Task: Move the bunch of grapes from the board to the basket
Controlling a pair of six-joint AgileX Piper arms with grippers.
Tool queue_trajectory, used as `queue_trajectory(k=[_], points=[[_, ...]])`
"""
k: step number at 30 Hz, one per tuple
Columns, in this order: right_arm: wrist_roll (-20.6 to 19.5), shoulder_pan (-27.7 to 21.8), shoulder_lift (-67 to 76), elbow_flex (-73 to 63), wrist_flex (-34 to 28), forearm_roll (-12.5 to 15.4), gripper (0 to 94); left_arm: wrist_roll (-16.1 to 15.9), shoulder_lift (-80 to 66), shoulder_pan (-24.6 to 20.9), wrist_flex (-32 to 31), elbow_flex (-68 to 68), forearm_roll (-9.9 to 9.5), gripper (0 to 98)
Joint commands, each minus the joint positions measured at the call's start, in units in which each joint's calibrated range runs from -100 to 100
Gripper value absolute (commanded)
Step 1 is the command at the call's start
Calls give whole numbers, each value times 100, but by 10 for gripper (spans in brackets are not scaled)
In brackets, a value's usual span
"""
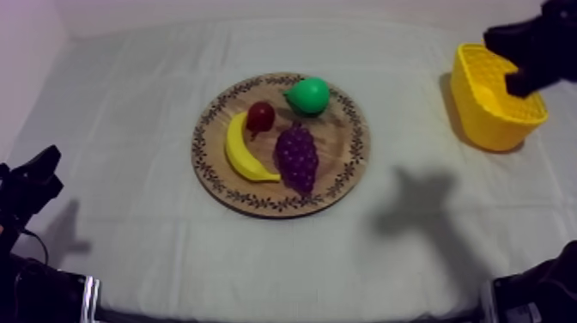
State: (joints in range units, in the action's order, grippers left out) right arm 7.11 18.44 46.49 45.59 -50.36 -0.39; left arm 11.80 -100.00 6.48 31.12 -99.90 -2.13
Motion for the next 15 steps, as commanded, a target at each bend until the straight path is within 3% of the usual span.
queue_trajectory(k=[1,6,15], points=[[-82,243,-751,-1271,-934,30,5,0,0,-1,0,1,0,1],[-346,594,-1628,-2546,-2211,39,4,0,0,-1,0,1,0,1],[-982,1018,-3068,-4502,-3961,-51,4,0,0,-1,0,1,0,1]])
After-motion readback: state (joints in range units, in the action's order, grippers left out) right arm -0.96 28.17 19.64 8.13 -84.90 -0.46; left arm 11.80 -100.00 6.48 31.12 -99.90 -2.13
